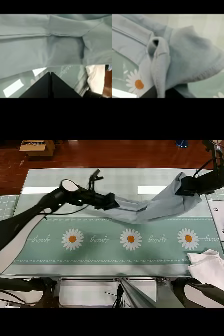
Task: Fold the shirts.
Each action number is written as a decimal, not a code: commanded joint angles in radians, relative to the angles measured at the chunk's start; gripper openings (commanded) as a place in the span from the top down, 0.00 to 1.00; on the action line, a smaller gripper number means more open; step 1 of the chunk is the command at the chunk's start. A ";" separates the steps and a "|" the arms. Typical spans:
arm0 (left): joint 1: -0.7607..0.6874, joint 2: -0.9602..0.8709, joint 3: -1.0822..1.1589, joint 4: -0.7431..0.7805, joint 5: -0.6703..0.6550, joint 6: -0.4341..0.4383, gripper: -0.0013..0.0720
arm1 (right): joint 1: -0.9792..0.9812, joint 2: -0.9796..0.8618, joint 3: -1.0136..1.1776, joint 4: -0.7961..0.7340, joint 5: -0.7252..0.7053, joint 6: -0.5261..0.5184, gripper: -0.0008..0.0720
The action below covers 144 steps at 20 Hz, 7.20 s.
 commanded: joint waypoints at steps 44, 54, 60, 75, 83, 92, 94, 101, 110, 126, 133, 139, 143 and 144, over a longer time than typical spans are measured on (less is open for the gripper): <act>0.571 0.719 -0.343 0.065 -0.257 0.019 0.96 | 0.686 -0.498 0.001 0.189 -1.032 0.221 0.29; 0.562 0.719 -0.450 0.064 -0.138 0.038 0.96 | 0.270 -0.164 -0.009 -0.536 -0.158 0.135 0.28; 0.616 0.719 -0.450 0.065 -0.149 0.043 0.96 | -0.055 -0.163 -0.299 0.061 -0.256 0.081 0.16; 0.619 0.719 -0.450 0.069 -0.149 0.045 0.96 | 0.312 -0.334 -0.500 0.653 -0.752 -0.080 0.97; 0.619 0.718 -0.450 0.124 -0.148 0.046 0.96 | 0.070 -0.010 -0.261 0.337 -0.311 -0.025 0.96; 0.619 0.716 -0.450 0.124 -0.148 0.072 0.96 | -0.518 0.280 -0.171 0.182 0.126 0.074 0.96; 0.619 0.711 -0.450 0.124 -0.148 0.087 0.96 | -0.640 0.282 -0.171 0.109 0.243 0.073 0.96; 0.620 0.691 -0.450 0.140 -0.085 0.117 0.96 | -0.923 0.306 -0.171 -0.375 0.408 0.048 0.96; 0.620 0.602 -0.450 0.172 -0.012 0.151 0.96 | -1.183 0.406 -0.190 -0.630 0.407 0.053 0.96; 0.703 0.600 -0.450 0.173 0.046 0.169 0.96 | -1.240 0.451 -0.309 -0.861 0.341 -0.006 0.31; 0.691 0.602 -0.419 0.164 0.022 0.247 0.51 | -1.060 0.449 -0.307 -0.041 -0.058 -0.109 0.33; 0.528 0.602 -0.096 0.418 -0.098 0.084 0.17 | -0.319 0.418 -0.307 -0.035 -0.344 -0.065 0.32; 0.309 0.595 -0.016 0.917 -0.248 -0.252 0.02 | 0.026 0.339 -0.307 -0.323 -0.333 0.045 0.15; 0.257 0.587 -0.016 0.970 -0.303 -0.320 0.01 | 0.068 0.324 -0.307 -0.320 -0.342 0.050 0.15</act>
